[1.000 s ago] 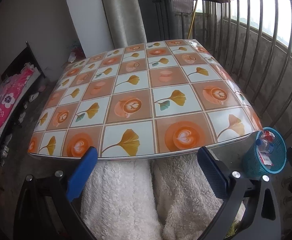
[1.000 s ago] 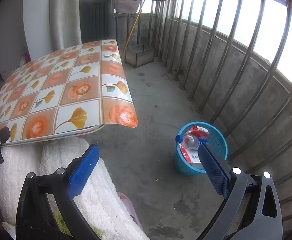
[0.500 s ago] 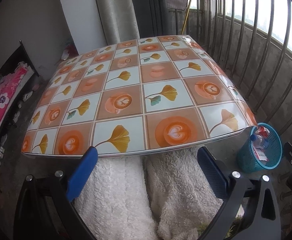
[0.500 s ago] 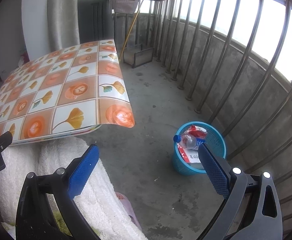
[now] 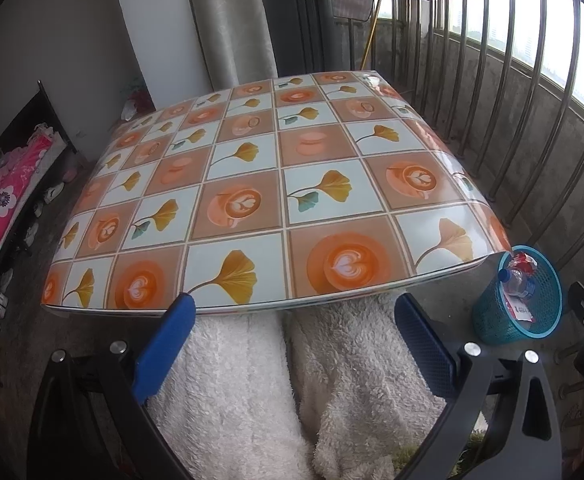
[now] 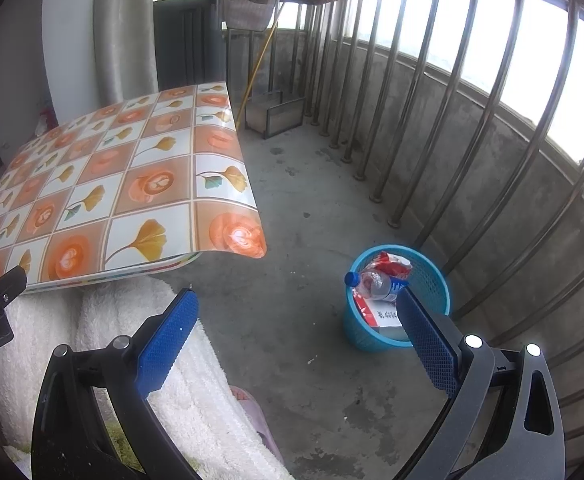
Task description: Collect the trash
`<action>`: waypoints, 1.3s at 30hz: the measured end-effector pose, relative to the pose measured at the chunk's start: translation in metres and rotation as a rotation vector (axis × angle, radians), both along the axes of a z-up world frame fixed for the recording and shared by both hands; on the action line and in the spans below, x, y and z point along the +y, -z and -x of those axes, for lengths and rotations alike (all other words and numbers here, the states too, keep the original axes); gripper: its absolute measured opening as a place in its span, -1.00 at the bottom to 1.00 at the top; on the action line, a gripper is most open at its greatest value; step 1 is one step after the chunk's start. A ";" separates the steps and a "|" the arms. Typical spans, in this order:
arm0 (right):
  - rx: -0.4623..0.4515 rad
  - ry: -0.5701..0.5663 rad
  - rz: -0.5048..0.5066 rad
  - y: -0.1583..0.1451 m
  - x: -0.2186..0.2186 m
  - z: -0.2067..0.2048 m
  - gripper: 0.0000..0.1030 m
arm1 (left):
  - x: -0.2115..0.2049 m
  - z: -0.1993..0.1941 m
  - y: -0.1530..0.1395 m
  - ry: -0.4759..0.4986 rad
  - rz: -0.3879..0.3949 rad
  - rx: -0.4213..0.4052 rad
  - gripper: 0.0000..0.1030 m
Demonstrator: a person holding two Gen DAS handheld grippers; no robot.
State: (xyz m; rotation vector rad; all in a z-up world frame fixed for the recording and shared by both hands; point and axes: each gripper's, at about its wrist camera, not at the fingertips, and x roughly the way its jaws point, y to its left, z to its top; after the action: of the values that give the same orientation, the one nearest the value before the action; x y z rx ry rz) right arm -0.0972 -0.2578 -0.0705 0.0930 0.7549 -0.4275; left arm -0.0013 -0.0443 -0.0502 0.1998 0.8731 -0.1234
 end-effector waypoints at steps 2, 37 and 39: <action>0.001 -0.002 -0.002 0.000 0.000 0.000 0.85 | 0.000 0.000 0.000 0.001 0.001 0.001 0.89; 0.000 -0.007 -0.001 -0.004 0.009 -0.005 0.85 | 0.000 0.001 0.003 0.001 0.006 0.006 0.89; 0.000 -0.010 -0.001 -0.004 0.010 -0.007 0.85 | 0.001 0.001 0.002 0.001 0.005 0.005 0.89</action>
State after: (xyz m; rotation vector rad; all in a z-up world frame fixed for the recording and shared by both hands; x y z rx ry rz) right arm -0.0898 -0.2473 -0.0662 0.0898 0.7554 -0.4181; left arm -0.0024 -0.0437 -0.0526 0.1951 0.8776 -0.1272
